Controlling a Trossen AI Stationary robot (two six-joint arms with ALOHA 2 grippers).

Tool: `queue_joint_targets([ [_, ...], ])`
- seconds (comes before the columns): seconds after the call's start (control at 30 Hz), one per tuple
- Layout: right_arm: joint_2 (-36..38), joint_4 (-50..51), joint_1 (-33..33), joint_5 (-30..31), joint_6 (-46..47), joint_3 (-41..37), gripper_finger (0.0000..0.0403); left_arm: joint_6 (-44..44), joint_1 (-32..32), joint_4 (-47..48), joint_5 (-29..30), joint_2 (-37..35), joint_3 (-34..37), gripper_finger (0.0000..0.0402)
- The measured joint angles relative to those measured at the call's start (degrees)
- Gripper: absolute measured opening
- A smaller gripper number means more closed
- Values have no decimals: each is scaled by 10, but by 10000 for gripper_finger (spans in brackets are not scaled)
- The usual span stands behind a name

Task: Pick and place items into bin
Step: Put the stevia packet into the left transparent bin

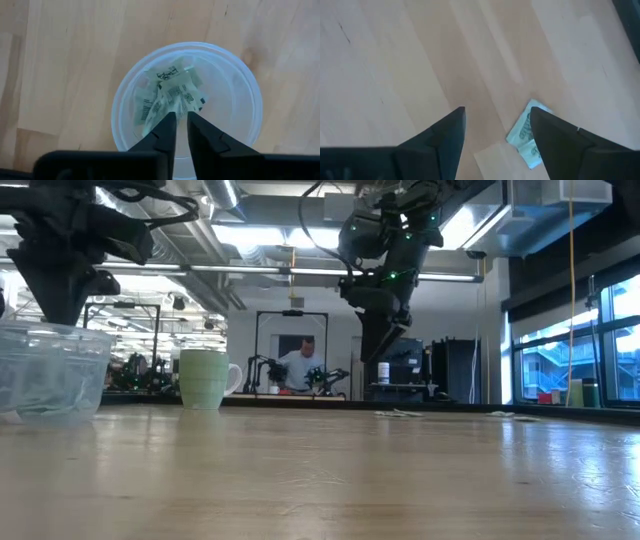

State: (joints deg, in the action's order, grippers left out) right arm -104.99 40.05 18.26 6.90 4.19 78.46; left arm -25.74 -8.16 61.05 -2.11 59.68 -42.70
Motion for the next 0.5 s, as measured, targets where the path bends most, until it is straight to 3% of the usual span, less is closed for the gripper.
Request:
queue_joint_targets([
  [0.23, 0, 51, 4, -3, -2, 0, 224, 17, 0, 1, 1, -16, -29, 77],
  [0.5, 0, 84, 48, -5, 51, 0, 224, 66, 28, -10, 75, -67, -89, 81],
])
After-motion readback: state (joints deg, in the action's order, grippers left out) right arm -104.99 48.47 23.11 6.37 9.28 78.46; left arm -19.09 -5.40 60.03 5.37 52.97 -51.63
